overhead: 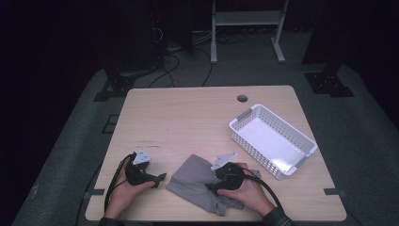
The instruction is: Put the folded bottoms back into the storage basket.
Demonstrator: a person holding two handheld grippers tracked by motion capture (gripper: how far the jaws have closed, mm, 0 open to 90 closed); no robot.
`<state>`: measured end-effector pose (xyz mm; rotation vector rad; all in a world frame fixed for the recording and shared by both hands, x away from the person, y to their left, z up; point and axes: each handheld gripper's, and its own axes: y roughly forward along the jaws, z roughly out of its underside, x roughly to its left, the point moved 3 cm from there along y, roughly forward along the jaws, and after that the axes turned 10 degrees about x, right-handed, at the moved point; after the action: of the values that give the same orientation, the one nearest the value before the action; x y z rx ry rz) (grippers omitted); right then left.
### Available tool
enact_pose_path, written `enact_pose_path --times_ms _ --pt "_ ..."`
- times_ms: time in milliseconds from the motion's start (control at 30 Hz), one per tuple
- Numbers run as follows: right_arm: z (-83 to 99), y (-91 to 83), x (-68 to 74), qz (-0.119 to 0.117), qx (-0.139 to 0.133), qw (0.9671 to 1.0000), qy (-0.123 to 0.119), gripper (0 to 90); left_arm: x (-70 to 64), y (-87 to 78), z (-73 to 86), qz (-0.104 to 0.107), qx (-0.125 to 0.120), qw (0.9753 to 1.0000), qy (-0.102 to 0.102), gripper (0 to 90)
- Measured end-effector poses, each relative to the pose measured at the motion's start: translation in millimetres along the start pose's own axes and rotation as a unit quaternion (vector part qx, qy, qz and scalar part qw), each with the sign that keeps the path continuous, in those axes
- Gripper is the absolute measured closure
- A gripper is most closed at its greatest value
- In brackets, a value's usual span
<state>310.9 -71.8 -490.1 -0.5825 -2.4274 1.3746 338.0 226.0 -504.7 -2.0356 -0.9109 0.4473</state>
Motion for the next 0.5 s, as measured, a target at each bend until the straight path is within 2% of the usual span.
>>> enact_pose_path --times_ms 100,133,233,333,500 --pt "0.1 -1.1 1.3 -0.002 -0.003 1.0000 0.004 54.0 0.0 -0.1 0.0 0.000 0.000 1.0000 0.000 0.0" --pt "0.1 -1.1 1.3 -0.002 -0.003 1.0000 0.004 54.0 0.0 -0.1 0.0 0.000 0.000 1.0000 0.000 0.0" --pt "-0.3 -1.9 2.5 -0.001 -0.005 0.9998 0.017 62.5 0.0 -0.1 0.0 0.000 0.000 1.0000 0.000 0.0" --pt "-0.5 -2.4 2.4 -0.002 -0.005 0.9998 0.020 63.3 0.0 -0.1 0.0 0.000 0.000 1.0000 0.000 0.0" --pt "-0.8 -4.5 -0.5 -0.017 -0.007 0.9995 0.027 63.3 0.1 -0.1 -0.1 0.000 0.000 1.0000 0.000 0.0"
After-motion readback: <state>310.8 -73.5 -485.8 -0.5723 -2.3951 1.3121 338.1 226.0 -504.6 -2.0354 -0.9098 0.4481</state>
